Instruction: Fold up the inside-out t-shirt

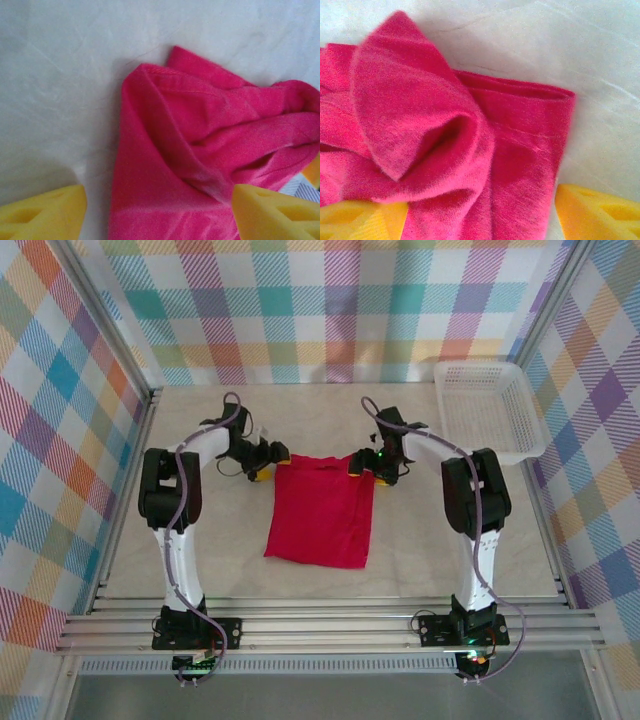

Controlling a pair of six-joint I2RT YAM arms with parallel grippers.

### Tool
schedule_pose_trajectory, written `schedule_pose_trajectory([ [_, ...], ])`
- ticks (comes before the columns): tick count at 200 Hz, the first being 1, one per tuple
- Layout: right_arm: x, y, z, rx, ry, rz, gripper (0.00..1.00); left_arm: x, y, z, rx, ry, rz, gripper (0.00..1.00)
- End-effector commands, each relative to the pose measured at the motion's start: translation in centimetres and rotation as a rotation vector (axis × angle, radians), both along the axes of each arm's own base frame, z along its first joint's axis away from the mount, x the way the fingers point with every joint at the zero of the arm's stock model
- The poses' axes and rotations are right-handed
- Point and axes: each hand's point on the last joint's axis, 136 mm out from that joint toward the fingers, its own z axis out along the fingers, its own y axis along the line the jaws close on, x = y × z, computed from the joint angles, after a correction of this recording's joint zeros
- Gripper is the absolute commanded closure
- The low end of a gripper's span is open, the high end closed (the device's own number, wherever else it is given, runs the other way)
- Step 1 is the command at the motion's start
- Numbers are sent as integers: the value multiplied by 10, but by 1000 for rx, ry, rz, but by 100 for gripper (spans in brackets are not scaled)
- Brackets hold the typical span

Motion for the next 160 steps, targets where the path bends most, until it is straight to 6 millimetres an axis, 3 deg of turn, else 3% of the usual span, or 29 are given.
schedule_pose_trajectory([
  [1, 5, 22, -3, 76, 3, 27, 27, 0, -30, -3, -80, -12, -38, 26],
  [24, 11, 35, -1, 114, 4, 31, 37, -1, -43, -8, -77, 2, -55, 26],
  [41, 15, 42, 0, 126, 2, 38, 54, -1, -44, -7, -78, -3, -47, 27],
  [64, 15, 37, 2, 98, -10, 38, 78, -1, -47, -4, -98, -13, -36, 36],
  [94, 12, 23, 4, 75, -20, 22, 83, -7, -59, -10, -109, -18, -42, 41],
  [116, 11, 15, 2, 77, -12, 10, 84, -10, -70, -19, -110, -11, -51, 57],
  [145, 12, 18, 7, 90, -19, 22, 95, -7, -70, -12, -85, -29, -51, 98],
  [160, 16, 18, 15, 85, -39, 35, 98, 1, -65, 6, -58, -70, -50, 100],
])
